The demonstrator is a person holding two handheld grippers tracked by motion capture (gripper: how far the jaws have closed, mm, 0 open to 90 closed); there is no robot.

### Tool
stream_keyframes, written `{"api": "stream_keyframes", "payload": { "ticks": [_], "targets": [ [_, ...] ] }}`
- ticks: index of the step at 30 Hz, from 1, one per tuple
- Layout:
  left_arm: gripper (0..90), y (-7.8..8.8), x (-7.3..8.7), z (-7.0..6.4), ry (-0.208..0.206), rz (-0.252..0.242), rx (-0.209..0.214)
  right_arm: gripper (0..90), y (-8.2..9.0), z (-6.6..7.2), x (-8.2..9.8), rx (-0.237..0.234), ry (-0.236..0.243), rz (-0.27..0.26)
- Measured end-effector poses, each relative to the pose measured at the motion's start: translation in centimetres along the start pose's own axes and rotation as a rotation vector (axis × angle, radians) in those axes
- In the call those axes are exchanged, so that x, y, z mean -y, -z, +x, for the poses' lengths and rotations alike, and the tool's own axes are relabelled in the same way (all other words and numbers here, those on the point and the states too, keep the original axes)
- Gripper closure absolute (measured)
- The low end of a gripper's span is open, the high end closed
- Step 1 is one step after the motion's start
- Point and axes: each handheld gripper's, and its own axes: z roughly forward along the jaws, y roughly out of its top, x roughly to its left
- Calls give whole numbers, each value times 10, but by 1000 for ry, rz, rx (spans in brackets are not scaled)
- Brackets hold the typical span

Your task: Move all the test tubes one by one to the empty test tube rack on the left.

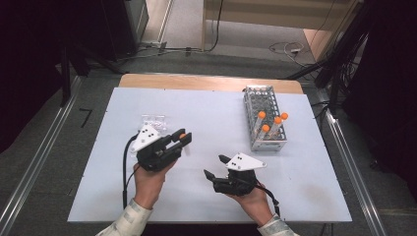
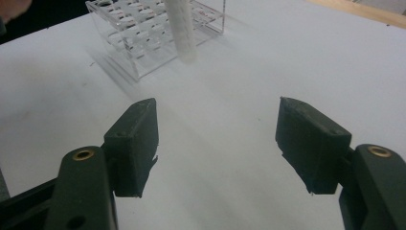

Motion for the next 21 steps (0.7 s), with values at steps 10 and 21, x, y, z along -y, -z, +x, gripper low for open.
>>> {"api": "stream_keyframes", "payload": {
  "ticks": [10, 21],
  "targets": [
    [690, 27, -15, 32, 38, -48, -107, 298, 3, -7, 2, 22, -11, 4],
    [690, 38, -14, 48, 31, -43, -178, 297, 4, -11, 3, 32, -23, 6]
  ]
}}
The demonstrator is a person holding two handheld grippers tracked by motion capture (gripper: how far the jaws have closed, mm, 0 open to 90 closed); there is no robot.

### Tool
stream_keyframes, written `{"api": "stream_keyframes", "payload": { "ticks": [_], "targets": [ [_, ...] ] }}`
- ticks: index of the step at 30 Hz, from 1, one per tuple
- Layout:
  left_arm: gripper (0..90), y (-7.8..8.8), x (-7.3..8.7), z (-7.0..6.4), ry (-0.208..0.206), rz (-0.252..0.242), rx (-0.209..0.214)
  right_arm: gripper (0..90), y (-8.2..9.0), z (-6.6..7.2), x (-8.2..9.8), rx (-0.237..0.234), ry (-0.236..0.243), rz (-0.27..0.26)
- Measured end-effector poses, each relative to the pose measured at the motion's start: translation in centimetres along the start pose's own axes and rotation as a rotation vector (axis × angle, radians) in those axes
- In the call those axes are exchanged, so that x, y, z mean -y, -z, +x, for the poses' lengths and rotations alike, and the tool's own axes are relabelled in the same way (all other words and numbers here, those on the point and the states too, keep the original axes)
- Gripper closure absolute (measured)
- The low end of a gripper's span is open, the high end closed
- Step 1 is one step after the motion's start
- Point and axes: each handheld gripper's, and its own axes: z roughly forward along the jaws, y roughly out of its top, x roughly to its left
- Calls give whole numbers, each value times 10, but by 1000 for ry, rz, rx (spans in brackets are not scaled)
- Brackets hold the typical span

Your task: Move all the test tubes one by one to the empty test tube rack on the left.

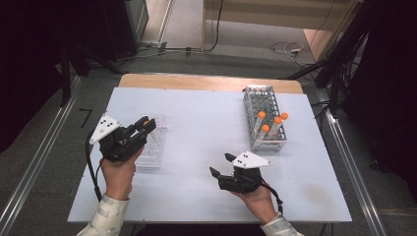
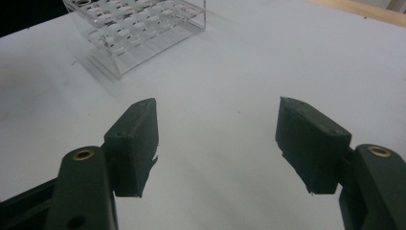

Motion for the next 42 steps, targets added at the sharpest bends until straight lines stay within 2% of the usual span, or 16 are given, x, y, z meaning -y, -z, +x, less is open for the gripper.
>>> {"api": "stream_keyframes", "payload": {
  "ticks": [11, 15, 19, 21, 26, 35, 42],
  "targets": [
    [690, -5, 10, 6, -7, 26, -26, 297, 0, 0, 0, -1, -2, 1],
    [690, -9, 19, 6, -21, 44, -34, 297, 1, -1, 0, 0, 3, 0],
    [689, -12, 31, 5, -47, 83, -51, 298, 2, -1, 1, 1, 3, -2],
    [689, -14, 37, 6, -46, 90, -57, 298, 2, -2, 1, 2, 1, -2],
    [689, -14, 38, 5, -48, 83, -61, 298, 2, -2, 2, 1, 5, -2],
    [688, -18, 38, 5, -60, 99, -65, 299, 0, 1, 2, -2, 3, 9],
    [674, -18, 38, 8, -36, 99, -58, 299, -1, 1, 2, 0, 2, 10]
  ]
}}
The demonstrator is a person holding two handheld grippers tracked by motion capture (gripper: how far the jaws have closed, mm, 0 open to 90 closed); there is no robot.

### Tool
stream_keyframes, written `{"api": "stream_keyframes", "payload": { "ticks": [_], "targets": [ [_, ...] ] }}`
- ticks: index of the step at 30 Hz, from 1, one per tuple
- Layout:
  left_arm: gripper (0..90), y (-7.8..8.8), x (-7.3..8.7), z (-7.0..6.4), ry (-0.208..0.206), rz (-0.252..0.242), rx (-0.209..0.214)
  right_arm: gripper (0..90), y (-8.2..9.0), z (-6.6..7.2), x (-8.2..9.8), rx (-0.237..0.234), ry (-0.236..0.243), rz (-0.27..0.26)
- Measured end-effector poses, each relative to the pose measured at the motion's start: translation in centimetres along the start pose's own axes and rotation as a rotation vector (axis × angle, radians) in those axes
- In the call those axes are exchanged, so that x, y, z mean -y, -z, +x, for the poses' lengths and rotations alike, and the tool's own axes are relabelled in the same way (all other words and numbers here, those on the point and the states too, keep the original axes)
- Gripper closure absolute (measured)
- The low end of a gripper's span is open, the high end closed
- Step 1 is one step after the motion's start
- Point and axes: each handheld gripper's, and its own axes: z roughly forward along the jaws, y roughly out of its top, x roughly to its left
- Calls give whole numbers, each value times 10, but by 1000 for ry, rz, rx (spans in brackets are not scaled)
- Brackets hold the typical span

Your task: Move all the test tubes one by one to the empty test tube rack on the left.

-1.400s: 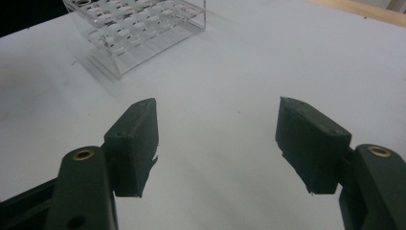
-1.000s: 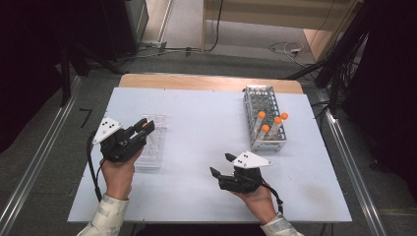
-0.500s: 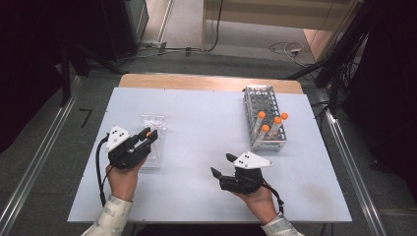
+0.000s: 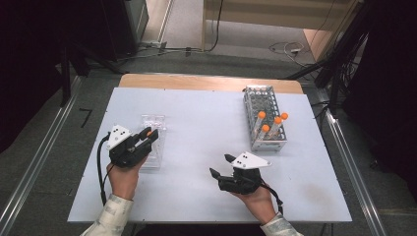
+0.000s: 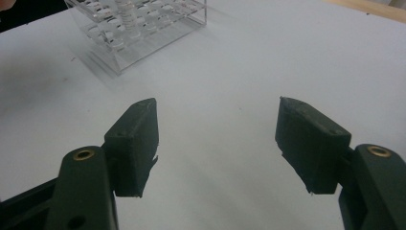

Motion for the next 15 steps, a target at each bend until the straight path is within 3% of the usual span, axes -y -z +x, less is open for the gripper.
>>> {"api": "stream_keyframes", "payload": {
  "ticks": [15],
  "targets": [
    [416, 1, -1, 1, 51, 2, 12, 300, 2, -4, 1, 13, -6, -4]
  ]
}}
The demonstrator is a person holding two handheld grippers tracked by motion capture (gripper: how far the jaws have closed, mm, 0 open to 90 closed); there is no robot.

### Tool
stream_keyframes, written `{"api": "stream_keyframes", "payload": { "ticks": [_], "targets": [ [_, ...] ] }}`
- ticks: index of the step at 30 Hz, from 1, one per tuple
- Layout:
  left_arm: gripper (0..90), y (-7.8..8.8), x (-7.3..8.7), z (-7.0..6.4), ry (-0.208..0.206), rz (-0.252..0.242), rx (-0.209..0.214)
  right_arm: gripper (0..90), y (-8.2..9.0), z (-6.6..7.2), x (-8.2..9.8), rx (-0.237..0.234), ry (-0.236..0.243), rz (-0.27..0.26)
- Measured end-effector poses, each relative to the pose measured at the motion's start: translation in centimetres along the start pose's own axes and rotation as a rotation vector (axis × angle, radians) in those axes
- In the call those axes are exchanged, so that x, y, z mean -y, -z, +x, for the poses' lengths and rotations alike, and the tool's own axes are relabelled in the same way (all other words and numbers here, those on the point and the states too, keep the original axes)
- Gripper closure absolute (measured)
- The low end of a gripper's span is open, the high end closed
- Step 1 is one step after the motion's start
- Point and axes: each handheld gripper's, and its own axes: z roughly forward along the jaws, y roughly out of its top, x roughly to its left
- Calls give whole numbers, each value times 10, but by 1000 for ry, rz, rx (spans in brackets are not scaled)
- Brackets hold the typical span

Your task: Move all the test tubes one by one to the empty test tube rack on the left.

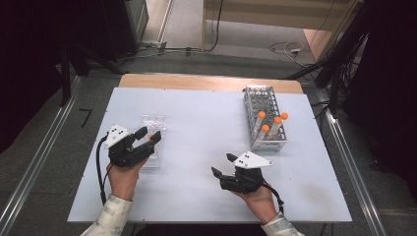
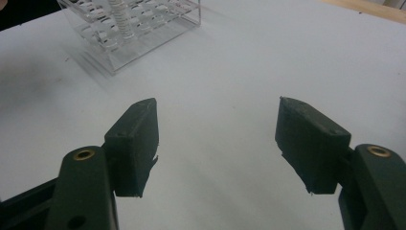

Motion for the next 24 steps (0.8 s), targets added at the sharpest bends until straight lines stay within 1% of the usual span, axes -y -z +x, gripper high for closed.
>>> {"api": "stream_keyframes", "payload": {
  "ticks": [5, 6, 10, 11, 14, 16, 17, 19, 21, 22, 24],
  "targets": [
    [374, 2, -1, -1, 7, -11, 3, 301, 1, -2, 0, 9, -5, -3],
    [337, 2, -1, -1, 7, -13, 2, 302, 2, -3, 0, 15, -8, -4],
    [294, 3, -1, -1, 0, -19, -18, 302, 3, -7, 0, 26, -15, -7],
    [269, 3, -1, -1, -3, -21, -23, 303, 4, -10, 0, 34, -16, -12],
    [261, 4, -1, -2, -7, -28, -35, 304, 5, -13, 1, 44, -23, -14],
    [246, 4, -1, -1, -11, -25, -44, 304, 8, -18, 1, 62, -34, -20],
    [246, 5, -1, -1, -13, -26, -48, 304, 8, -18, 1, 62, -34, -20],
    [245, 5, -2, 0, -10, -28, -47, 306, 11, -25, 2, 82, -46, -28],
    [245, 7, -2, 1, -8, -35, -52, 307, 13, -28, 2, 90, -48, -30],
    [244, 8, -3, 2, -7, -37, -54, 309, 16, -34, 3, 106, -63, -36],
    [233, 10, -4, 3, -6, -46, -66, 311, 19, -39, 3, 123, -80, -45]
  ]
}}
